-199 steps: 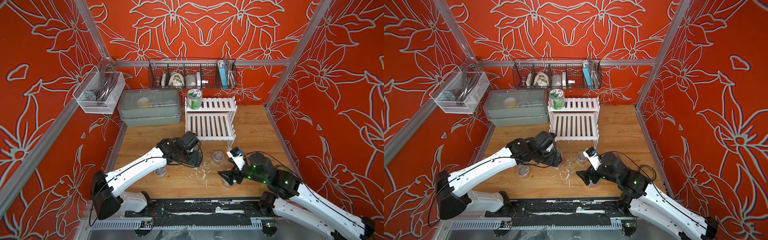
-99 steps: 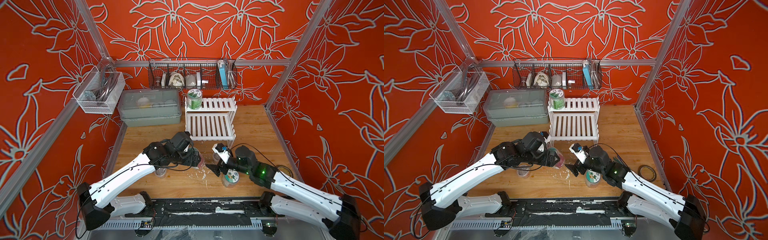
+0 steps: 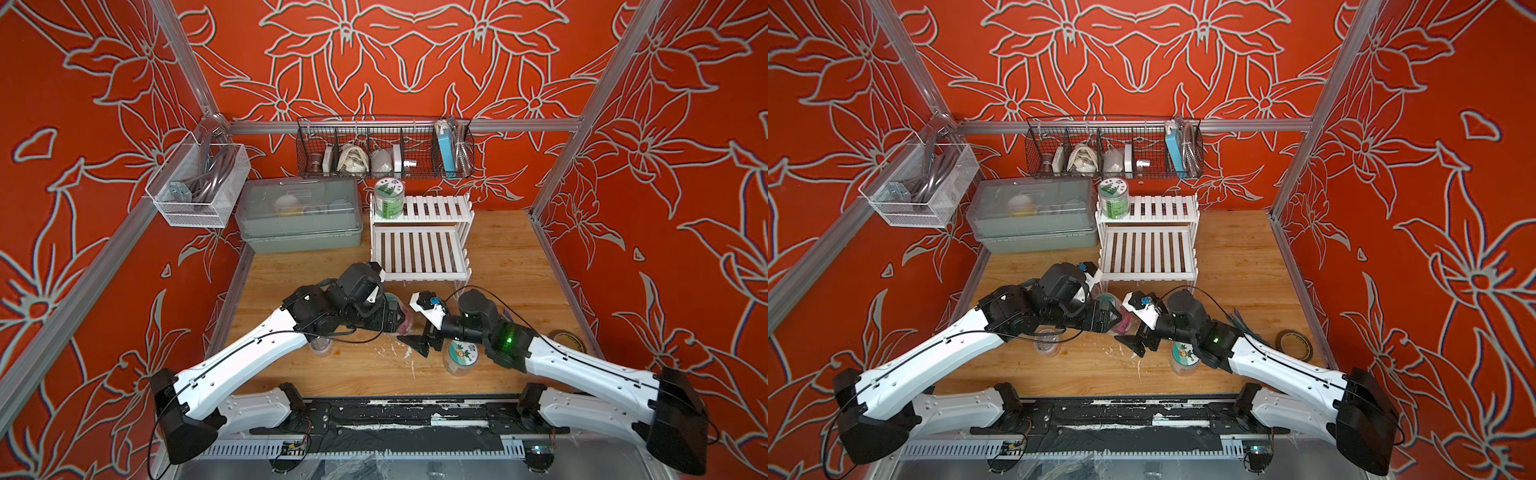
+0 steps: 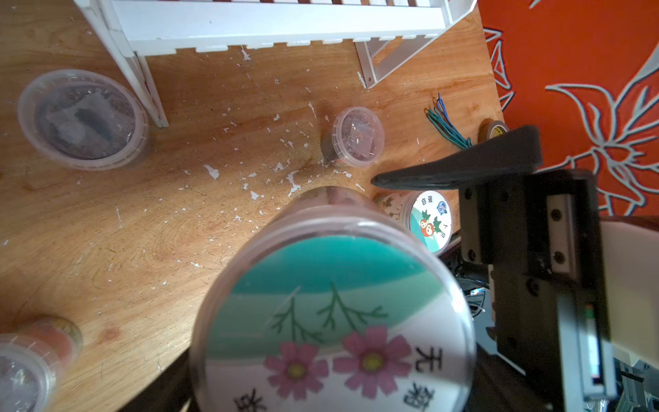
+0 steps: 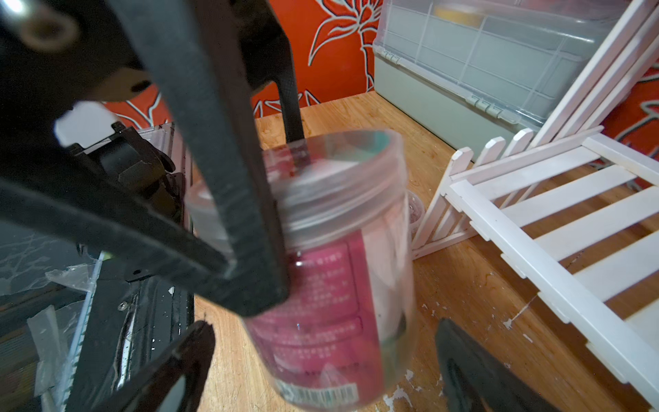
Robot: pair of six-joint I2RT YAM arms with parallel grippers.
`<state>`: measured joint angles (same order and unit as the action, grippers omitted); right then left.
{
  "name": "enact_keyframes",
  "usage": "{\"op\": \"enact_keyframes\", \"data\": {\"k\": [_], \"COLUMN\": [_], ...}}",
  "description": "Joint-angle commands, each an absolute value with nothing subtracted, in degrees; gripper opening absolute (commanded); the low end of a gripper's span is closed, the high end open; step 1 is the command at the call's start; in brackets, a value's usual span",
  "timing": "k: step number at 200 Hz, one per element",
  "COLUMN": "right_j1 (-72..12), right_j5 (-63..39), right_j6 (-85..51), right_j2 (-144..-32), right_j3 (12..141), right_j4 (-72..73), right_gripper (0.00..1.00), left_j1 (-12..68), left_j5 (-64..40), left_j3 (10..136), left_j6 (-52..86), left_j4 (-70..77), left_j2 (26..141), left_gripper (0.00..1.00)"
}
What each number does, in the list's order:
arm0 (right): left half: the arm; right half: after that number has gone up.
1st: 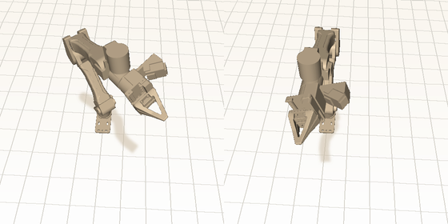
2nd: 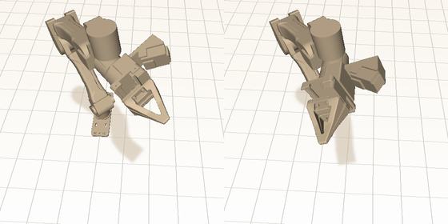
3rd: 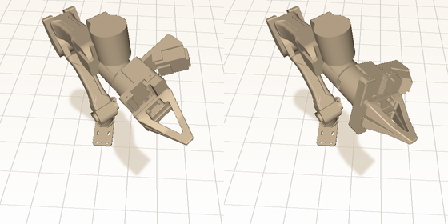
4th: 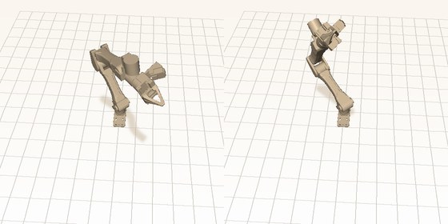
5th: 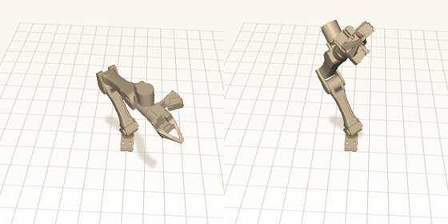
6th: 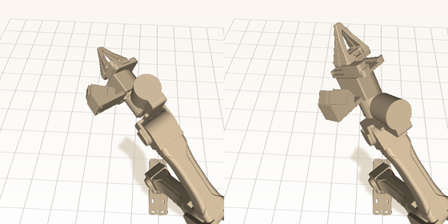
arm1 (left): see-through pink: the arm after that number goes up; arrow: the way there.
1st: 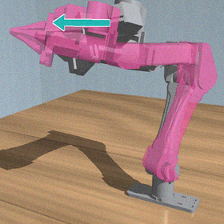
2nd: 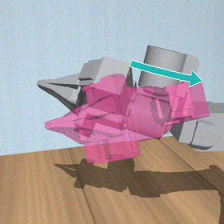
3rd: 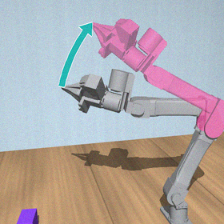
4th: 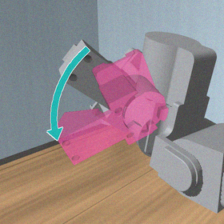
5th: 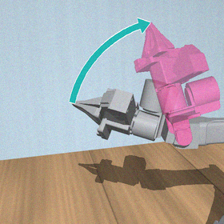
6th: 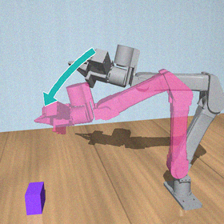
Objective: Place the seed container on the shelf
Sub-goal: Pick up the seed jar at the center of the board.
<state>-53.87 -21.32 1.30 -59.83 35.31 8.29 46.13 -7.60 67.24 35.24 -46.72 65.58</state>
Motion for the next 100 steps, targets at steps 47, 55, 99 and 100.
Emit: {"op": "enact_keyframes", "data": {"k": [47, 55, 99, 100], "right_j1": [-54.3, -54.3, -54.3, -54.3], "right_j5": [-21.3, -21.1, -21.7, -21.8], "right_j6": [2.2, 1.8, -1.2, -1.2], "right_j2": [-62.3, -62.5, -64.1, -64.2], "right_j3": [37.0, 36.8, 35.8, 35.9], "right_j4": [12.4, 13.2, 18.1, 18.2], "right_gripper": [1.0, 1.0, 0.99, 1.0], "left_j1": [46.0, 46.0, 46.0, 46.0], "left_j5": [-10.6, -10.7, -12.6, -12.6], "left_j3": [66.9, 66.8, 65.9, 65.9], "left_j6": [35.4, 35.4, 35.7, 35.7], "left_j4": [-43.2, -43.1, -41.8, -41.8], "left_j2": [65.7, 65.8, 66.2, 66.2], "left_gripper": [0.75, 0.75, 0.75, 0.75]}}
